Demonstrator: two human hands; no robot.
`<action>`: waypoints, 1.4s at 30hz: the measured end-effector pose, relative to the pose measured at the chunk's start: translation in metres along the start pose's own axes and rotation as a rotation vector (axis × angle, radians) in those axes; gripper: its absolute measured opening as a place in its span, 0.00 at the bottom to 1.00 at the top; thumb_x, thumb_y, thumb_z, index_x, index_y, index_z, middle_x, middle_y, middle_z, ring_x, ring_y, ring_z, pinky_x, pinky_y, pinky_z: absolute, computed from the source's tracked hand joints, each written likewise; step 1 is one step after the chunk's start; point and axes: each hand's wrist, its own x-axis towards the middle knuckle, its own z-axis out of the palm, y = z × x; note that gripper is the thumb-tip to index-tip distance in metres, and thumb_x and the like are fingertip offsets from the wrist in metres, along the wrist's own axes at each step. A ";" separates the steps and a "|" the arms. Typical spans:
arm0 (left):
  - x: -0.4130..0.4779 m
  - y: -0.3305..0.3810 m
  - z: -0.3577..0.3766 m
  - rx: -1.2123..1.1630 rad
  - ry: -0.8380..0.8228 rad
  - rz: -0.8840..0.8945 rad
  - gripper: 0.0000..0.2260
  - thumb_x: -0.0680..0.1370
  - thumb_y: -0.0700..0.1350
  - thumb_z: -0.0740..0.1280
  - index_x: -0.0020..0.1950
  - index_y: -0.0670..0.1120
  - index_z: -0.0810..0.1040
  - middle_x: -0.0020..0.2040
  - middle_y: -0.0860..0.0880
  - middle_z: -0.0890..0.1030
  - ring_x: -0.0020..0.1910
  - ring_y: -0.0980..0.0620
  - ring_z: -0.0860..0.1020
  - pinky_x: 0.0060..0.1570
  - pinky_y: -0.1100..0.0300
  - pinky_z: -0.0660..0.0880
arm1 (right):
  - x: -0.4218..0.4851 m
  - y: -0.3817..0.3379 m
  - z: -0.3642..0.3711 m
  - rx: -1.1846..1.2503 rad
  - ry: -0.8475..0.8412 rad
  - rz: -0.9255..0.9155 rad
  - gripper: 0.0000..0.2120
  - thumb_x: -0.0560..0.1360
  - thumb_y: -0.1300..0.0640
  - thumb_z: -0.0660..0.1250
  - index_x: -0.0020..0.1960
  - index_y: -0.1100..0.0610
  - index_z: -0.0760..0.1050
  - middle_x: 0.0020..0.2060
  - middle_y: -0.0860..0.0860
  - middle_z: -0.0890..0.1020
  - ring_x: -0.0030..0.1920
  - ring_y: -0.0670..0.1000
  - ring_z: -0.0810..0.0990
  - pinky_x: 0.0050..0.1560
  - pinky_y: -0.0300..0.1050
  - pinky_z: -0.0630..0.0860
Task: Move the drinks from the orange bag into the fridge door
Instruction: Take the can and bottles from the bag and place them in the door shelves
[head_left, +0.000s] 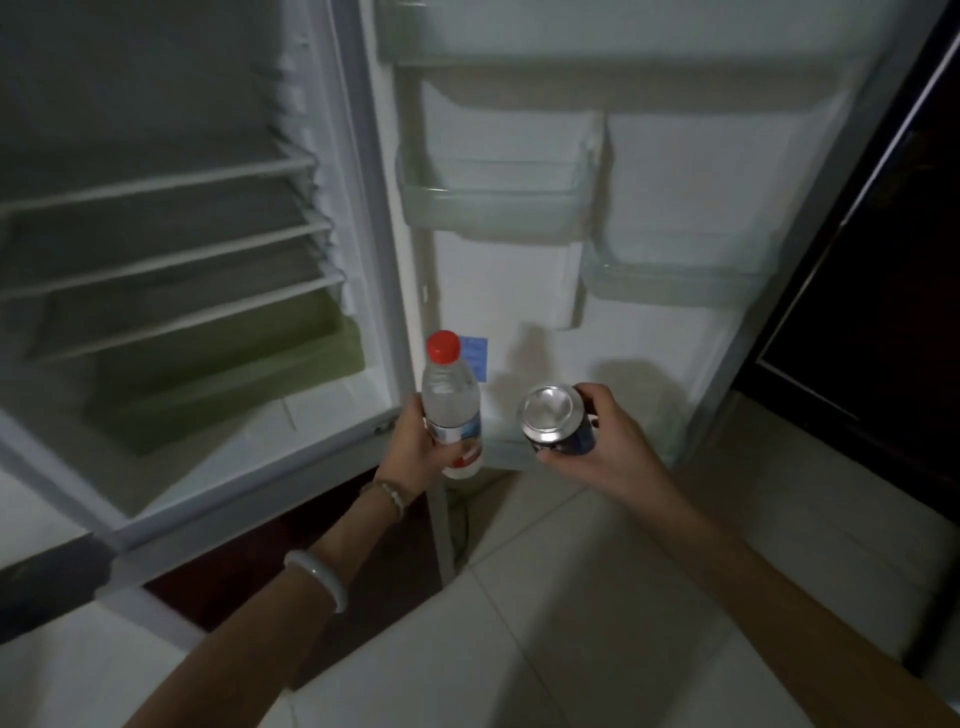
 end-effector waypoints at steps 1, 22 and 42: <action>0.010 0.001 0.004 -0.022 0.018 0.008 0.29 0.64 0.42 0.77 0.58 0.48 0.65 0.54 0.49 0.76 0.51 0.55 0.77 0.50 0.59 0.75 | 0.004 0.003 -0.003 0.006 0.010 0.006 0.26 0.61 0.59 0.77 0.54 0.49 0.68 0.45 0.41 0.77 0.44 0.33 0.75 0.39 0.25 0.69; 0.117 -0.053 0.036 0.341 0.095 -0.184 0.25 0.63 0.51 0.77 0.54 0.43 0.74 0.49 0.41 0.81 0.48 0.41 0.79 0.46 0.52 0.76 | 0.063 0.036 0.001 -0.022 0.124 0.066 0.27 0.61 0.57 0.79 0.53 0.48 0.68 0.45 0.47 0.80 0.45 0.42 0.77 0.43 0.30 0.71; 0.094 -0.052 0.027 0.290 0.196 -0.167 0.32 0.59 0.52 0.79 0.58 0.43 0.71 0.53 0.43 0.77 0.50 0.44 0.77 0.49 0.45 0.77 | 0.075 -0.025 -0.044 0.095 -0.009 -0.073 0.30 0.61 0.54 0.79 0.57 0.46 0.69 0.51 0.38 0.78 0.52 0.40 0.78 0.54 0.36 0.74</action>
